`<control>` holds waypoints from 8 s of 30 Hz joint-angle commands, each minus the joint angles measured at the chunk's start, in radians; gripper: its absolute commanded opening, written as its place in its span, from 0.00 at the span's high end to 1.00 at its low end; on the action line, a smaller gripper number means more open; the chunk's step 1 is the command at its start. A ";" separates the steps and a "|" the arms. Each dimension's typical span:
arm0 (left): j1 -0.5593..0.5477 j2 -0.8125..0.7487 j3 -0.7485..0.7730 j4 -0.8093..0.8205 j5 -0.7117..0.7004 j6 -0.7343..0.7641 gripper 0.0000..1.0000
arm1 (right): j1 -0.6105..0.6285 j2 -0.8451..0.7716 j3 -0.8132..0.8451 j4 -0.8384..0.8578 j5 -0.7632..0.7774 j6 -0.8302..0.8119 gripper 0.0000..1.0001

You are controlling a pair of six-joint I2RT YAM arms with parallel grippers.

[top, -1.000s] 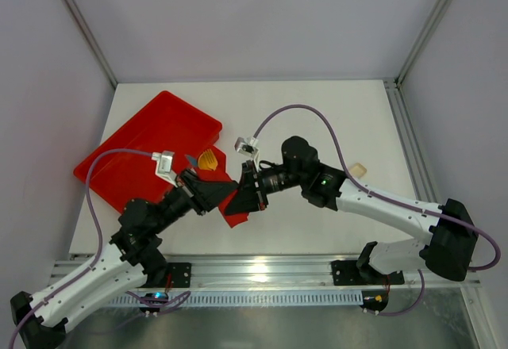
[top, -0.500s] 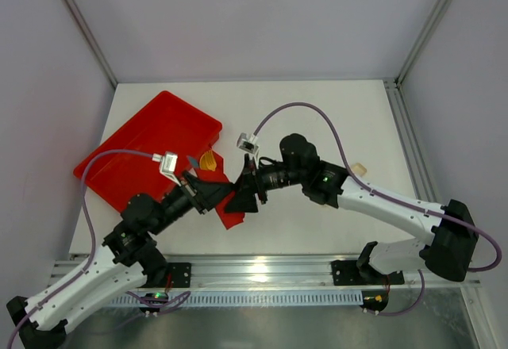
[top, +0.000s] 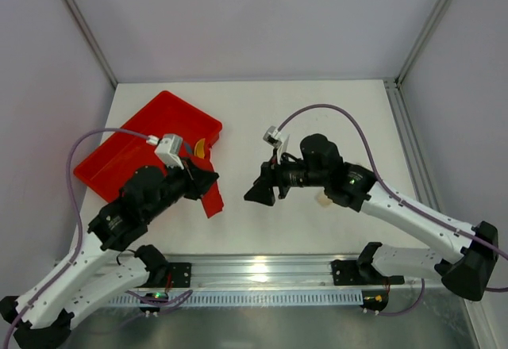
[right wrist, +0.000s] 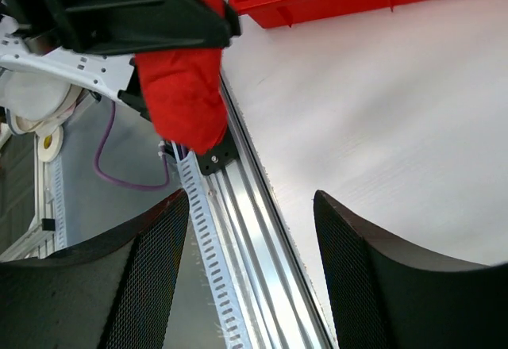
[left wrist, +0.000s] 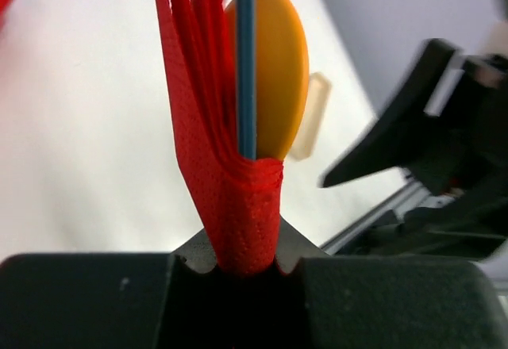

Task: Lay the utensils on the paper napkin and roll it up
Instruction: Roll the napkin, then adjust the utensils.

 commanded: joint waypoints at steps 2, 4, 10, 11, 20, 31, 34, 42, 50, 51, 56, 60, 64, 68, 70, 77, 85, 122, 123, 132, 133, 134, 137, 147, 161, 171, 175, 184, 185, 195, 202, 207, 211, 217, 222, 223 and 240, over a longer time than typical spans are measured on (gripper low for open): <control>0.125 0.119 0.082 -0.189 0.042 0.141 1.00 | 0.000 -0.089 -0.024 -0.080 0.062 -0.040 0.32; 0.263 0.197 0.133 -0.218 0.131 0.175 1.00 | 0.000 -0.116 -0.031 -0.104 0.068 -0.049 0.32; 0.545 0.473 0.397 -0.330 0.326 0.382 1.00 | 0.000 -0.167 -0.093 -0.103 0.028 -0.017 0.32; 0.567 0.519 0.441 -0.356 0.366 0.413 1.00 | 0.000 -0.179 -0.109 -0.103 0.012 -0.012 0.32; 0.730 0.864 0.699 -0.522 0.513 0.812 1.00 | 0.000 -0.242 -0.159 -0.167 -0.059 -0.033 0.32; 0.877 1.114 0.739 -0.495 0.616 1.159 1.00 | 0.002 -0.296 -0.248 -0.192 -0.182 -0.026 0.32; 0.877 1.202 0.773 -0.498 0.653 1.182 1.00 | 0.003 -0.308 -0.277 -0.187 -0.191 -0.020 0.32; 0.917 1.325 0.748 -0.465 0.676 1.278 1.00 | 0.005 -0.362 -0.325 -0.198 -0.190 -0.026 0.32; 0.920 1.397 0.751 -0.502 0.720 1.308 1.00 | 0.005 -0.388 -0.330 -0.216 -0.173 -0.046 0.32; 0.920 1.406 0.754 -0.505 0.726 1.309 1.00 | 0.005 -0.386 -0.330 -0.215 -0.177 -0.046 0.32; 0.909 1.481 0.802 -0.580 0.774 1.308 1.00 | 0.008 -0.388 -0.327 -0.219 -0.176 -0.050 0.32; 0.885 1.506 0.779 -0.590 0.760 1.317 1.00 | 0.008 -0.390 -0.327 -0.216 -0.174 -0.050 0.33; 0.872 1.503 0.766 -0.585 0.765 1.306 1.00 | 0.008 -0.383 -0.322 -0.219 -0.170 -0.050 0.33; 0.852 1.518 0.771 -0.599 0.786 1.308 1.00 | 0.009 -0.383 -0.324 -0.218 -0.162 -0.050 0.33; 0.845 1.530 0.765 -0.594 0.776 1.300 1.00 | 0.009 -0.385 -0.324 -0.221 -0.156 -0.050 0.33; 0.836 1.547 0.746 -0.590 0.751 1.259 1.00 | 0.008 -0.402 -0.325 -0.228 -0.147 -0.050 0.33; 0.822 1.592 0.829 -0.646 0.766 1.208 0.89 | 0.008 -0.406 -0.325 -0.230 -0.147 -0.052 0.33; 0.823 1.570 0.802 -0.577 0.617 1.140 0.67 | 0.008 -0.417 -0.327 -0.227 -0.151 -0.058 0.33; 0.825 1.575 0.803 -0.579 0.616 1.139 0.70 | 0.008 -0.417 -0.327 -0.227 -0.150 -0.058 0.33; 0.831 1.592 0.785 -0.560 0.614 1.133 1.00 | 0.008 -0.422 -0.325 -0.230 -0.139 -0.058 0.33; 0.832 1.586 0.783 -0.554 0.611 1.130 1.00 | 0.008 -0.419 -0.325 -0.231 -0.140 -0.058 0.33; 0.835 1.577 0.780 -0.538 0.605 1.118 1.00 | 0.008 -0.417 -0.324 -0.230 -0.140 -0.058 0.33; 0.852 1.534 0.768 -0.501 0.563 1.084 1.00 | 0.008 -0.417 -0.324 -0.230 -0.139 -0.058 0.33; 0.883 1.251 0.714 -0.358 0.447 0.904 1.00 | 0.008 -0.391 -0.316 -0.225 -0.121 -0.054 0.33; 0.883 1.008 0.736 -0.395 0.534 0.754 1.00 | 0.008 -0.356 -0.293 -0.230 -0.062 -0.044 0.33; 0.738 0.606 0.399 0.054 0.880 0.292 1.00 | 0.000 -0.243 -0.239 -0.040 -0.059 0.063 0.36; 0.616 0.463 0.261 0.243 0.849 0.112 1.00 | -0.007 -0.205 -0.222 0.129 -0.036 0.152 0.36; 0.421 0.236 -0.118 0.717 0.771 -0.280 1.00 | -0.096 -0.143 -0.228 0.416 -0.067 0.275 0.33; 0.414 0.224 -0.134 0.784 0.769 -0.333 1.00 | -0.118 -0.133 -0.227 0.451 -0.096 0.284 0.32; 0.288 0.230 -0.200 0.891 0.702 -0.372 1.00 | -0.147 -0.006 -0.208 0.650 -0.191 0.384 0.29; 0.262 0.245 -0.197 0.920 0.677 -0.364 1.00 | -0.147 0.006 -0.242 0.775 -0.220 0.459 0.32; 0.257 0.250 -0.206 0.931 0.668 -0.374 1.00 | -0.146 0.006 -0.225 0.799 -0.249 0.469 0.35; 0.254 0.245 -0.209 0.934 0.654 -0.375 1.00 | -0.142 0.014 -0.228 0.841 -0.269 0.512 0.38; 0.237 0.245 -0.212 0.943 0.648 -0.375 1.00 | -0.121 0.054 -0.213 0.856 -0.282 0.526 0.42; 0.228 0.246 -0.212 0.951 0.645 -0.374 1.00 | -0.092 0.080 -0.195 0.861 -0.275 0.522 0.46; 0.227 0.248 -0.212 0.952 0.645 -0.375 1.00 | -0.081 0.083 -0.186 0.849 -0.274 0.517 0.48; 0.219 0.243 -0.228 0.997 0.653 -0.384 1.00 | -0.066 0.100 -0.204 0.963 -0.252 0.558 0.96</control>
